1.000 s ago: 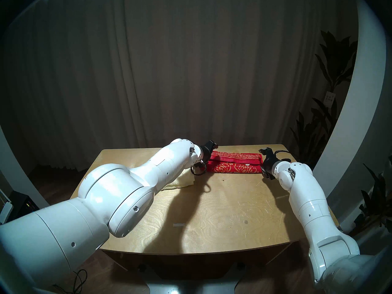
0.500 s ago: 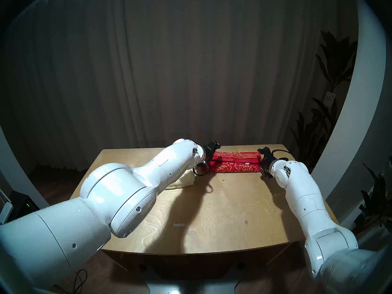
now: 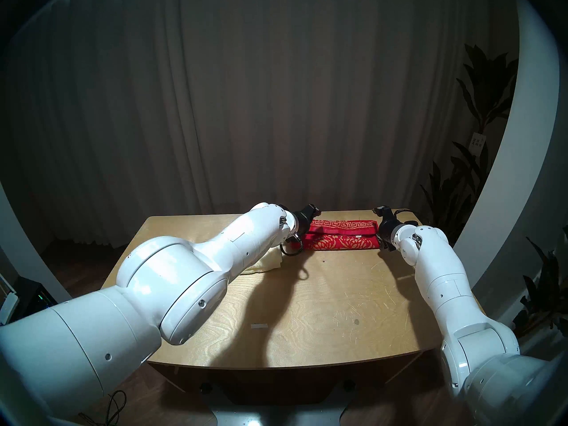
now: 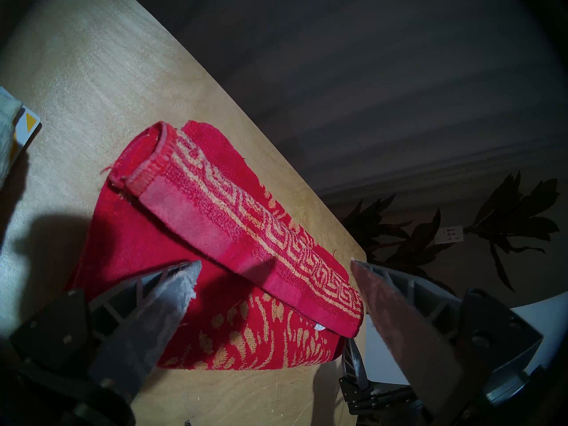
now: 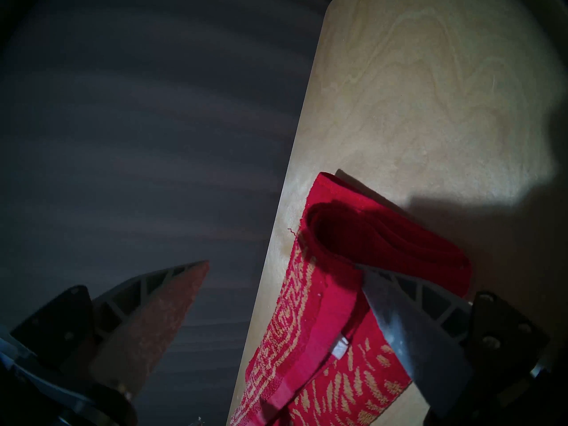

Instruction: Fold each towel twice and stack them on table

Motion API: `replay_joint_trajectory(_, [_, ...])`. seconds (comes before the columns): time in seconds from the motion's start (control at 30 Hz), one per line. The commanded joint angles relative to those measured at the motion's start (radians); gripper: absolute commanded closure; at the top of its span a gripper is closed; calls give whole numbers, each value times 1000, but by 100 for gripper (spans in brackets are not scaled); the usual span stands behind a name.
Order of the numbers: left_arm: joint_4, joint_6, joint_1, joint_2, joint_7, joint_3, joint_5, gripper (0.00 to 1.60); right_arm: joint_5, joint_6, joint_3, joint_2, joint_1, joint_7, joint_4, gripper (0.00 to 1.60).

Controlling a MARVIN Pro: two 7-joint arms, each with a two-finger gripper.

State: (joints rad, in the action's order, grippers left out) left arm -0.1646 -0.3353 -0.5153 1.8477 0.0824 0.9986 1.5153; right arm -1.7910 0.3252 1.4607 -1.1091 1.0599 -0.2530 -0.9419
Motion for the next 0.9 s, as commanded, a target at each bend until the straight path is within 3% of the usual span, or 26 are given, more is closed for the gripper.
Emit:
replay_joint_trajectory(0.0, [-6, -14, 23, -18, -52, 3, 1, 0, 13, -6, -16, -24, -56, 12, 23, 0])
replay_joint_trajectory(0.6, [-5, -45, 20, -45, -109, 2, -17, 0, 36, -9, -45, -59, -138, 36, 152, 0])
replay_joint_trajectory(0.7, [-4, -46, 21, -53, -116, 2, -20, 0, 36, -9, -46, -65, -150, 43, 170, 17])
replay_joint_trajectory(0.87, [-4, -46, 27, -63, -118, 4, -25, 0, 36, -7, -48, -75, -169, 52, 187, 12])
